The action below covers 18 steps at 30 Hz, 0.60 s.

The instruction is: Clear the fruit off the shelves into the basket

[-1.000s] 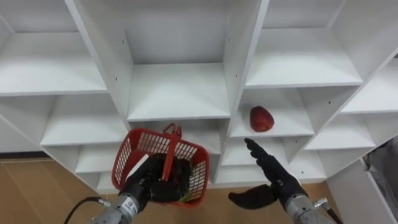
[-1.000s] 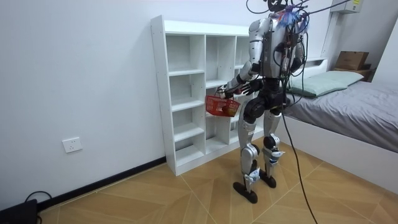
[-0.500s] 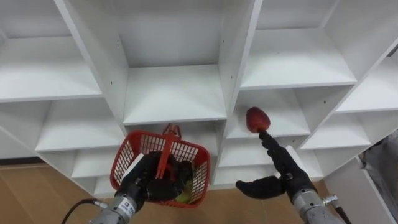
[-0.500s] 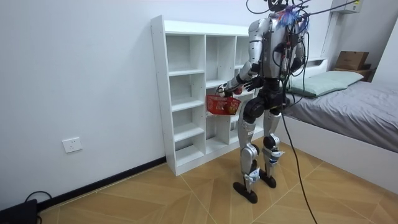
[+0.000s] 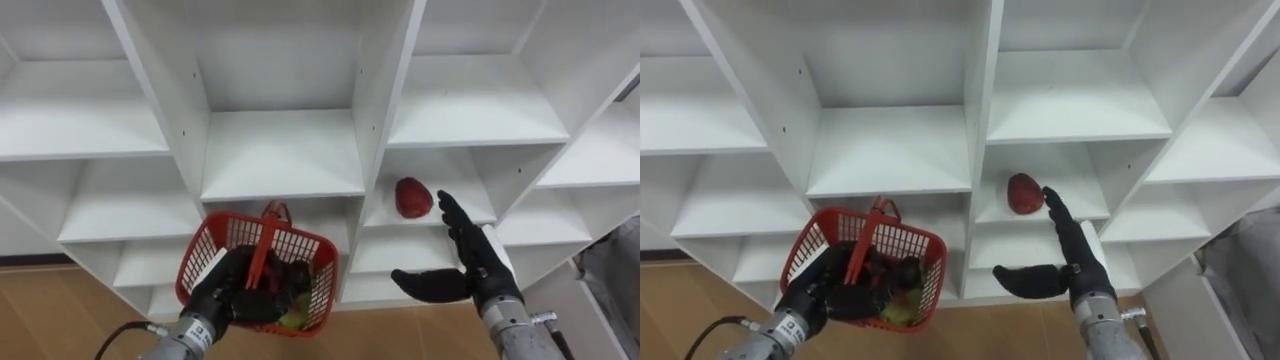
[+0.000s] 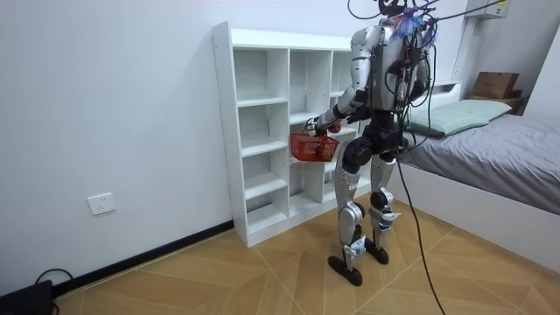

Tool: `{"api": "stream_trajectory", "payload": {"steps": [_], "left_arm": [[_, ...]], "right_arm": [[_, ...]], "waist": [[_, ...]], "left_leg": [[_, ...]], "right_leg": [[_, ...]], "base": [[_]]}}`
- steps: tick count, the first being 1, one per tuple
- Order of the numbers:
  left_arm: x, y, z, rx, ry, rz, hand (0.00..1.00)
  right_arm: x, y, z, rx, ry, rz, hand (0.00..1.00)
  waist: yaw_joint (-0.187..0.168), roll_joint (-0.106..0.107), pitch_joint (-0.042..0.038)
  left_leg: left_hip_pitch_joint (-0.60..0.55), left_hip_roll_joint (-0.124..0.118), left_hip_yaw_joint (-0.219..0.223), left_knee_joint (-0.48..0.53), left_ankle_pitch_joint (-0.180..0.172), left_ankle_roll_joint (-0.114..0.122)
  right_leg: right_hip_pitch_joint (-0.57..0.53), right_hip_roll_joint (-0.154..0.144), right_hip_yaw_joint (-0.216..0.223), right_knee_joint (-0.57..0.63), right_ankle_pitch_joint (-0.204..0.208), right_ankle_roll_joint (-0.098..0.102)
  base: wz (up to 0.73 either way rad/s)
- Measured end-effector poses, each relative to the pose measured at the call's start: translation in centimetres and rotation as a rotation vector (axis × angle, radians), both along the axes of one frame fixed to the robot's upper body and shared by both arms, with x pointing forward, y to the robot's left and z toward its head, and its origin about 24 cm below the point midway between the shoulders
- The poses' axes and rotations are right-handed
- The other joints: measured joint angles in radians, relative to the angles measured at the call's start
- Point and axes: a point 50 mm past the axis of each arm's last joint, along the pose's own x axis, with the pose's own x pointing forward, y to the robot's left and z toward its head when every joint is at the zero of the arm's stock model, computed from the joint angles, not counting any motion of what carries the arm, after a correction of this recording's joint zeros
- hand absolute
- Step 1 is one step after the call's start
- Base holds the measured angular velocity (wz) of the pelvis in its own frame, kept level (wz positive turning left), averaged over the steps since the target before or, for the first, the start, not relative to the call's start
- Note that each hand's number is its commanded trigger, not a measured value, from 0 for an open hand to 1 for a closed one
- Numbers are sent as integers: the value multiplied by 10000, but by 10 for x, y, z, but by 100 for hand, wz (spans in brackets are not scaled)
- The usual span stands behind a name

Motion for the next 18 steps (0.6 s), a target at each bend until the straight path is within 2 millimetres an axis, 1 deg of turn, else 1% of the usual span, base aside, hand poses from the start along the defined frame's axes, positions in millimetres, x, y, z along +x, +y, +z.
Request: {"api": "stream_trajectory", "payload": {"steps": [3,6,8,12,14,16,17,18], "left_arm": [[-4,1,-2,-1,133,19,100],[-4,1,-2,-48,133,-65,100],[-3,2,0,-27,50,-82,100],[0,1,6,-64,-227,-184,100],[2,0,9,-91,-392,-216,100],[4,1,10,-77,-454,-176,100],[7,2,12,-67,-534,-150,100],[8,2,12,-63,-575,-144,100]], "right_arm": [[6,-6,-1,-130,49,-253,0],[13,-19,-5,-361,225,-907,0],[20,-25,-2,-297,95,-1277,0],[28,-27,0,-143,-10,-1585,0],[31,-29,2,37,-134,-1936,0],[37,-31,1,-69,-107,-2069,0],[40,-34,1,-179,-69,-2258,0],[41,-35,1,-230,-88,-2351,0]], "waist": [[-8,31,17],[-8,54,16],[9,67,13],[8,55,12],[76,23,15],[132,-46,47],[192,-114,87],[219,-145,100]], "left_leg": [[-36,0,-15,22,-2,2],[-255,-5,-65,104,-3,5],[-572,2,-140,251,-3,4],[-904,-2,-277,431,0,1],[-1124,-7,-299,581,0,0],[-1326,-8,-320,739,-1,1],[-1452,-7,-348,799,-1,1],[-1532,-7,-379,827,-1,1]], "right_leg": [[-22,-8,-14,3,1,-1],[-233,-40,-109,132,-12,-19],[-520,-57,-190,260,-34,-48],[-781,-107,-375,410,-72,-92],[-991,-135,-419,519,-104,-96],[-1132,-144,-416,622,-115,-106],[-1254,-150,-441,700,-126,-115],[-1322,-152,-464,726,-126,-118]], "base": [[1],[6],[7],[10],[6],[2],[7],[11]]}}
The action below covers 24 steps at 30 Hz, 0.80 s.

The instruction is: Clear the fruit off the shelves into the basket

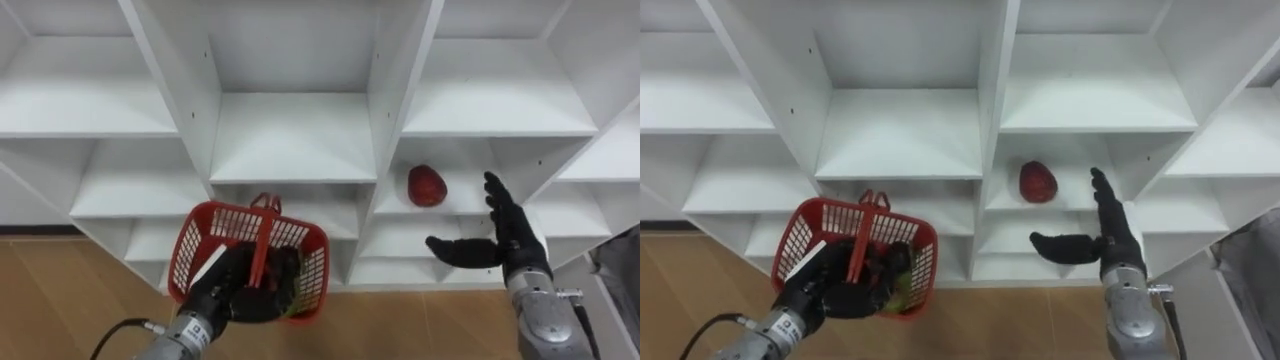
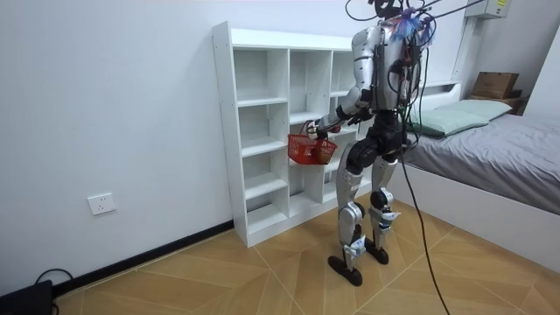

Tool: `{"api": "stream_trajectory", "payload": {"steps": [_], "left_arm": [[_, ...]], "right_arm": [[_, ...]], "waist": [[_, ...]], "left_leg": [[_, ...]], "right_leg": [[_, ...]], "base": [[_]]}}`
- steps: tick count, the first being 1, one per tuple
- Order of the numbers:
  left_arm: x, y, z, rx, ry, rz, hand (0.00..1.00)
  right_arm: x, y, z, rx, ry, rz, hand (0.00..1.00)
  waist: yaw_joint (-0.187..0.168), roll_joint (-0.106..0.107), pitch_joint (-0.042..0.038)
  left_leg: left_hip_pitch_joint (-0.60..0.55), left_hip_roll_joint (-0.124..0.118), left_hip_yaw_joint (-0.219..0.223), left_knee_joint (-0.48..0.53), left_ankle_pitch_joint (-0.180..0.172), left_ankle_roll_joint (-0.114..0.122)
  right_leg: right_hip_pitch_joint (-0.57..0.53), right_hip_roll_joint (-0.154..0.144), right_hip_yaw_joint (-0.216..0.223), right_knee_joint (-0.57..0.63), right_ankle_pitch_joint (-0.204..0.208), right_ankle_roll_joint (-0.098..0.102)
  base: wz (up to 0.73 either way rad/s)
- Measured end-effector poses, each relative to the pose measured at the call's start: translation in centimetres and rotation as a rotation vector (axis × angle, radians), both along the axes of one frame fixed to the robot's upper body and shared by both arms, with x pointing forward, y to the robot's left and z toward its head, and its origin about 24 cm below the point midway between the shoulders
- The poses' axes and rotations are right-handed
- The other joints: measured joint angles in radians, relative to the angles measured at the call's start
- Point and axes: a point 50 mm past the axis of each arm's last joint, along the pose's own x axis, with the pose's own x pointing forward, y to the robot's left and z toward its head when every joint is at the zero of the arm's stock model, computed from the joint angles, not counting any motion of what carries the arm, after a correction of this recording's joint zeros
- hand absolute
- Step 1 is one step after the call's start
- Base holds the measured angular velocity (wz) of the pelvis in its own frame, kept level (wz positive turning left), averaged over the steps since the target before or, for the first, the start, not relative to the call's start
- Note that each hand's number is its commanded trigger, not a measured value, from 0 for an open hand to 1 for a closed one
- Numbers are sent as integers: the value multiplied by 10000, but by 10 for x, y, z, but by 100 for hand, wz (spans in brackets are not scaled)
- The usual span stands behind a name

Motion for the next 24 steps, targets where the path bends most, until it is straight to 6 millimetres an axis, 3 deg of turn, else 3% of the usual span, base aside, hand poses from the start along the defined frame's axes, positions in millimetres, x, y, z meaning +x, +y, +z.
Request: {"api": "stream_trajectory", "payload": {"steps": [3,13,17,20,24], "left_arm": [[2,4,0,46,0,167,100],[5,8,-11,284,692,410,100],[11,6,-15,364,925,371,100],[14,6,-18,372,1075,416,100],[14,8,-18,454,1097,437,100]], "right_arm": [[9,-6,3,-183,-50,-320,0],[26,-15,12,-423,-83,-695,0],[37,-16,19,-512,-162,-706,0],[44,-20,27,-863,-407,-684,0],[54,-28,41,-1180,-897,-1012,0]], "waist": [[53,-65,39],[177,56,107],[304,47,144],[313,45,218],[398,40,239]], "left_leg": [[-419,1,-132,328,-13,-1],[-1779,14,-483,1213,-112,-12],[-2298,-41,-411,1925,-289,-11],[-2638,-107,-491,2357,-400,-26],[-3359,-34,-527,2930,-557,-84]], "right_leg": [[-274,-8,-53,130,-7,-14],[-1437,-111,-395,927,-102,-127],[-2138,-298,-309,1941,-504,-182],[-2536,-416,-270,2601,-804,-189],[-3232,-404,-215,3135,-883,-251]], "base": [[12],[9],[-3],[12],[-4]]}}
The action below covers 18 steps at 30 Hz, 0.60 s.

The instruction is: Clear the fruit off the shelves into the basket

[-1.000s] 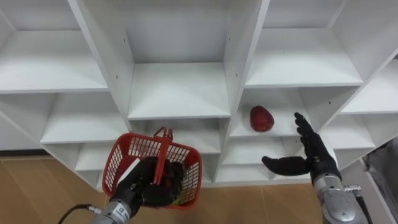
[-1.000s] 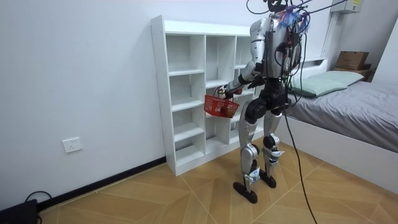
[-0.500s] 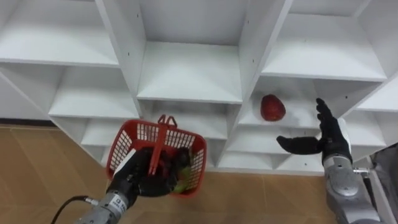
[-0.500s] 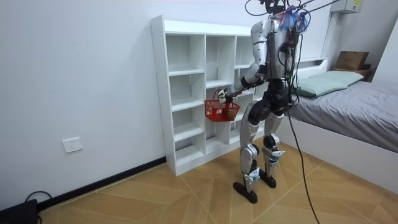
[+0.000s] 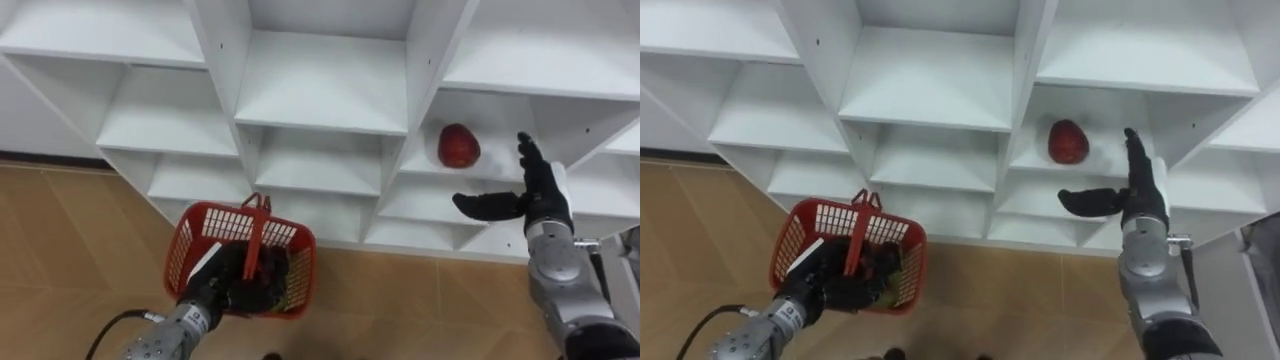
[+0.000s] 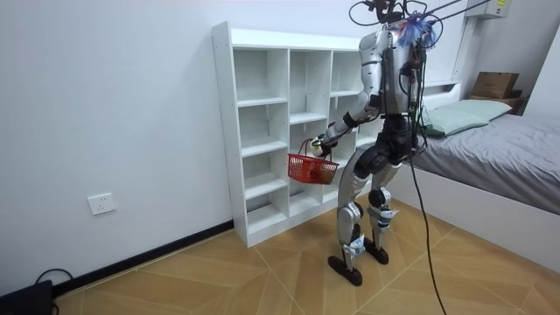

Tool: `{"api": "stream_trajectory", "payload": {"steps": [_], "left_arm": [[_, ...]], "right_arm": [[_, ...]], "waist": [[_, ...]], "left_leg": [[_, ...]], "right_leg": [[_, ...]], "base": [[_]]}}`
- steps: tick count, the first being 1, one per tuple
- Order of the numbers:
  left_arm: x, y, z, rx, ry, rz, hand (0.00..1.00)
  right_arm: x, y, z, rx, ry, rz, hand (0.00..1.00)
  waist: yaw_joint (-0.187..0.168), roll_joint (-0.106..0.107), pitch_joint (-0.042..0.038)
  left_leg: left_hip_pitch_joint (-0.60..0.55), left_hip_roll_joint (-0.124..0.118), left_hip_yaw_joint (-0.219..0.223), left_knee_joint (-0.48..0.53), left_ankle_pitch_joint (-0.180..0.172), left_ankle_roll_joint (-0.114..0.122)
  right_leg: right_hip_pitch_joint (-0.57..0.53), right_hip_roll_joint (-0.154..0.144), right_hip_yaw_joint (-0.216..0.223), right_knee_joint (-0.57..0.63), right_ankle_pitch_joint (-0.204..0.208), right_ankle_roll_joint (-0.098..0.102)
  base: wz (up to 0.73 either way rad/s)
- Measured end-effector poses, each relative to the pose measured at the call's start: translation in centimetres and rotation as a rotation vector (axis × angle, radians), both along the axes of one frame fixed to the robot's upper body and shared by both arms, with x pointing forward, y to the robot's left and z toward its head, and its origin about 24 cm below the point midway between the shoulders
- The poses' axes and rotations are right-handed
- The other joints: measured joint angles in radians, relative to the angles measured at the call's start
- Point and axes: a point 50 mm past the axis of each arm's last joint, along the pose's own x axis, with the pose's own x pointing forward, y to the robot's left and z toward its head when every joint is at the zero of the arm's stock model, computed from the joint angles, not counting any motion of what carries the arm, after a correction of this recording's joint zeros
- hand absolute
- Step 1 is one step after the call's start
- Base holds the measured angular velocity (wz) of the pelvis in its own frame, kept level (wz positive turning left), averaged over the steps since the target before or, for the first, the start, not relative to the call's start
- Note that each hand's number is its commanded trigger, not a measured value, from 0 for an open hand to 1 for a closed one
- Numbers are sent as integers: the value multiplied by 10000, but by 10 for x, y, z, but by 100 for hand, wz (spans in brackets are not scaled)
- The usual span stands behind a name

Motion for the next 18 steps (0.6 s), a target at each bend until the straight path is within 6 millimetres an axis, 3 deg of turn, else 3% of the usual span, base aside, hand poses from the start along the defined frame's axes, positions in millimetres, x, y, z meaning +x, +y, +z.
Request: {"api": "stream_trajectory", "payload": {"steps": [6,10,18], "left_arm": [[0,-5,-1,-40,55,-191,100],[6,-6,3,-56,-125,-236,100],[7,-7,3,-22,-146,-326,100]], "right_arm": [[1,-8,5,-119,-260,-517,0],[10,-7,16,-217,-640,-598,0],[27,-5,39,-378,-1526,-929,0]], "waist": [[193,-10,3],[218,-46,28],[238,-112,81]], "left_leg": [[-561,52,13,244,4,-34],[-1014,49,48,531,-16,-47],[-1176,56,61,694,-62,-71]], "right_leg": [[-602,37,22,291,-4,-44],[-1108,-13,98,675,-19,-153],[-1312,-57,116,814,-76,-181]], "base": [[-1],[-1],[0]]}}
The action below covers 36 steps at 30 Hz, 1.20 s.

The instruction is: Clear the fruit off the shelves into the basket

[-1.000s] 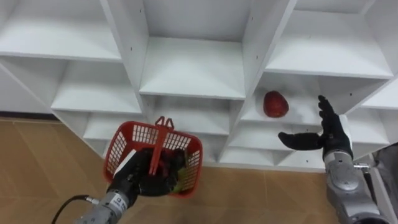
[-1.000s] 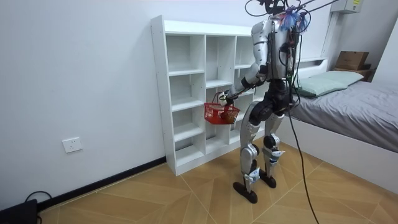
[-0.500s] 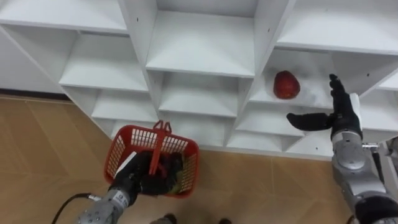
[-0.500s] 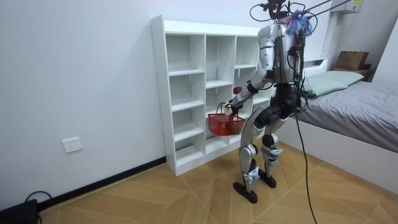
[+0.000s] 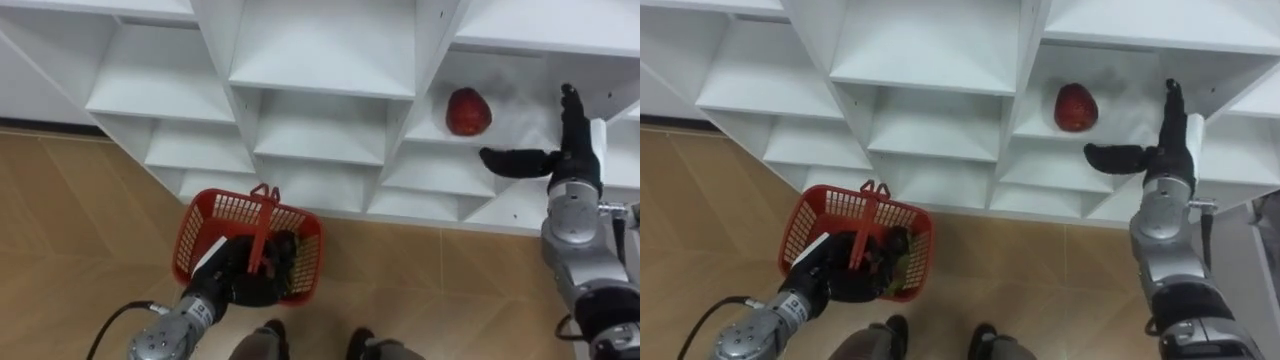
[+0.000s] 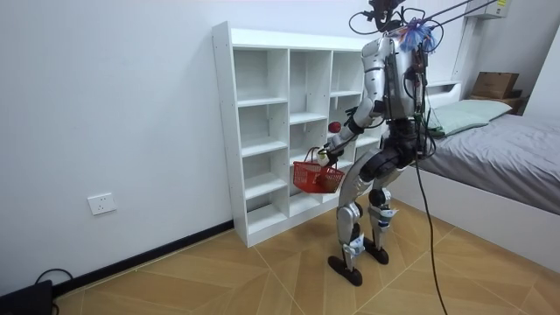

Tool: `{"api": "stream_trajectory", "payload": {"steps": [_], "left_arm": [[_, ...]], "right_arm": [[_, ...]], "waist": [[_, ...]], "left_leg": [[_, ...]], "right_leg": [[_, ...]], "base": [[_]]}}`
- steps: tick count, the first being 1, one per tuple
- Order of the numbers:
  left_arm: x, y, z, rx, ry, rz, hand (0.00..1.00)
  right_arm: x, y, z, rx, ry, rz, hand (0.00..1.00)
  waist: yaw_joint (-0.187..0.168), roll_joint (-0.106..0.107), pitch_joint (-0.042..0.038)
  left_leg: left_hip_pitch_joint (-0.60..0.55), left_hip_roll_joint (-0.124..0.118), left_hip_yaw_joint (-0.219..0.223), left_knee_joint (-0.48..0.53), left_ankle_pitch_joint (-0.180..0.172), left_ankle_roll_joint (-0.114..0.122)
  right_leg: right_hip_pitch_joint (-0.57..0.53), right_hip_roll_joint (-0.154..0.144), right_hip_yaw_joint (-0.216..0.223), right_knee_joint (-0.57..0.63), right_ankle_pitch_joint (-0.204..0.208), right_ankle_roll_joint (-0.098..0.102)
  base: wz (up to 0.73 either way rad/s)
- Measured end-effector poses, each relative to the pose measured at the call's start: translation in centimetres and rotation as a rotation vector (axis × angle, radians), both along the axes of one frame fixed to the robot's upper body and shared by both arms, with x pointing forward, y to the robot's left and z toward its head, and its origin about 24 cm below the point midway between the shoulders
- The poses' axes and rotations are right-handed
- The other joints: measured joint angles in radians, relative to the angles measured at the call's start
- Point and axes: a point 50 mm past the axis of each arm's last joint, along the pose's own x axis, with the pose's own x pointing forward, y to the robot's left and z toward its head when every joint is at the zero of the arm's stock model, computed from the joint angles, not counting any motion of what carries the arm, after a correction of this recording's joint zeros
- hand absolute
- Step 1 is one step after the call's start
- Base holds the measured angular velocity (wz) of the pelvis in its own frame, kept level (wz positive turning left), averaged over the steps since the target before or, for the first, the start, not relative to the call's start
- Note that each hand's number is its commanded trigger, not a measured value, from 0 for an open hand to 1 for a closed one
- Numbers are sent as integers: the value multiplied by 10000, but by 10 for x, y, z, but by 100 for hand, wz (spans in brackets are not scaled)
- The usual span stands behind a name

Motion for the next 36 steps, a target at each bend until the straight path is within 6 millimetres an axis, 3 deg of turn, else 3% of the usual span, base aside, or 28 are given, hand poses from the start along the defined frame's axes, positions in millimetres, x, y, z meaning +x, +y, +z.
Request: {"api": "stream_trajectory", "payload": {"steps": [15,23,30,36], "left_arm": [[-1,-9,-3,19,284,-441,100],[2,-6,-1,157,222,-344,100],[3,-7,-6,330,546,-387,100],[0,-9,-10,362,797,-365,100]], "right_arm": [[10,5,15,-785,-351,241,0],[17,14,38,-953,-1458,459,0],[19,16,39,-1162,-1351,516,0],[21,21,39,-1317,-1200,750,0]], "waist": [[241,-4,10],[296,0,7],[467,0,6],[452,-39,26]], "left_leg": [[-251,10,-3,-200,-3,4],[-296,4,-4,-348,-4,10],[-288,-30,39,-493,15,35],[-147,-215,75,-926,248,117]], "right_leg": [[-214,38,-37,-182,-1,11],[-230,8,-104,-434,39,27],[-241,-81,-181,-510,32,21],[-257,-279,-183,-552,29,68]], "base": [[0],[1],[0],[6]]}}
